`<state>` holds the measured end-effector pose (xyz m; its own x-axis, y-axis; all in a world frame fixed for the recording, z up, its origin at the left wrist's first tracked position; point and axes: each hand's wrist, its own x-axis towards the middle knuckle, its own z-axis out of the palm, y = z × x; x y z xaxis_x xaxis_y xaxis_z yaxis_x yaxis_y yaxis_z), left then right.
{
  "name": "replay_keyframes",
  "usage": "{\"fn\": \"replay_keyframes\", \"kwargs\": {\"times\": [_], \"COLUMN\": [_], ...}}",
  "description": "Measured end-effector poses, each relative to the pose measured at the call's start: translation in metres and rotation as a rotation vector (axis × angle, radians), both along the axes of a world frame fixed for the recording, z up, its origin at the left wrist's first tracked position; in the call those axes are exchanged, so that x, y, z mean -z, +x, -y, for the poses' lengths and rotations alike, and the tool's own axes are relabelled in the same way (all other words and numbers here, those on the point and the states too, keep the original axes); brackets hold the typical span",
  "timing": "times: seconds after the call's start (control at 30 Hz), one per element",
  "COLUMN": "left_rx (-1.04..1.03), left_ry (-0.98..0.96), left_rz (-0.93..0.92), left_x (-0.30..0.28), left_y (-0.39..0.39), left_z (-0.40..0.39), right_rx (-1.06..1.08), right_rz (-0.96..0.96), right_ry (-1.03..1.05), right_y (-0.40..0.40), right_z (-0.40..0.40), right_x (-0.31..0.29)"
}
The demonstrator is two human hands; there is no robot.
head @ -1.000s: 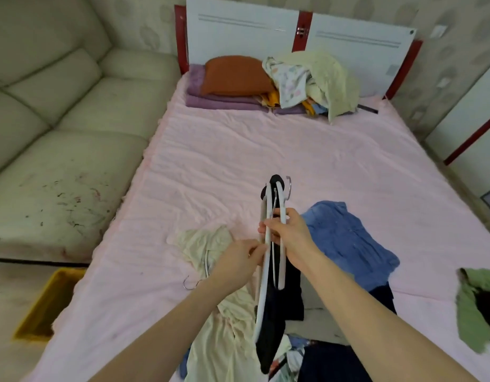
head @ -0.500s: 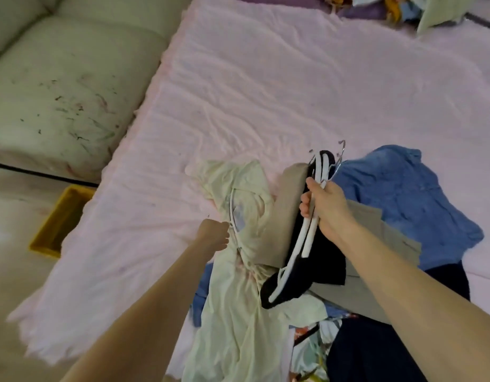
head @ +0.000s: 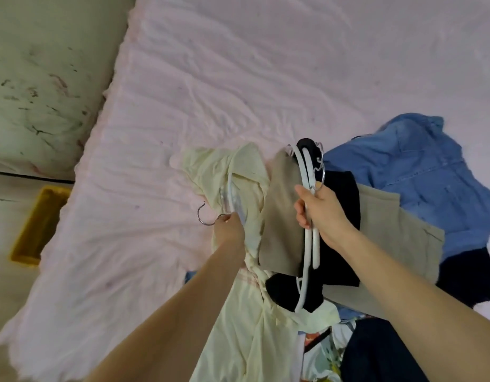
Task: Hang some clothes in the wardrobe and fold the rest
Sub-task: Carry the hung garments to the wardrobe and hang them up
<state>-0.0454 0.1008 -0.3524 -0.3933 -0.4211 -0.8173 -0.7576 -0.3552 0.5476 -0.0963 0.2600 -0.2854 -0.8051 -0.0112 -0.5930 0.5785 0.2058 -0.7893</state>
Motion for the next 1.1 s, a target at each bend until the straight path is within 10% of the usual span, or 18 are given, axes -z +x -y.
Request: {"fn": "replay_keyframes", "kwargs": {"times": [0.73, 1.1], "left_rx": [0.550, 0.877], "left_ry": [0.048, 0.694], "left_rz": [-0.800, -0.821], "left_x": [-0.364, -0.521], "left_y": [0.087, 0.226], "left_z": [-0.161, -0.383], "right_rx": [0.287, 0.698], "right_rz": [-0.348, -0.647], "right_ry": [-0.195, 0.033], "right_y": [0.155, 0.345], "right_z": [-0.196, -0.391], "right_x": [-0.282, -0.441]}}
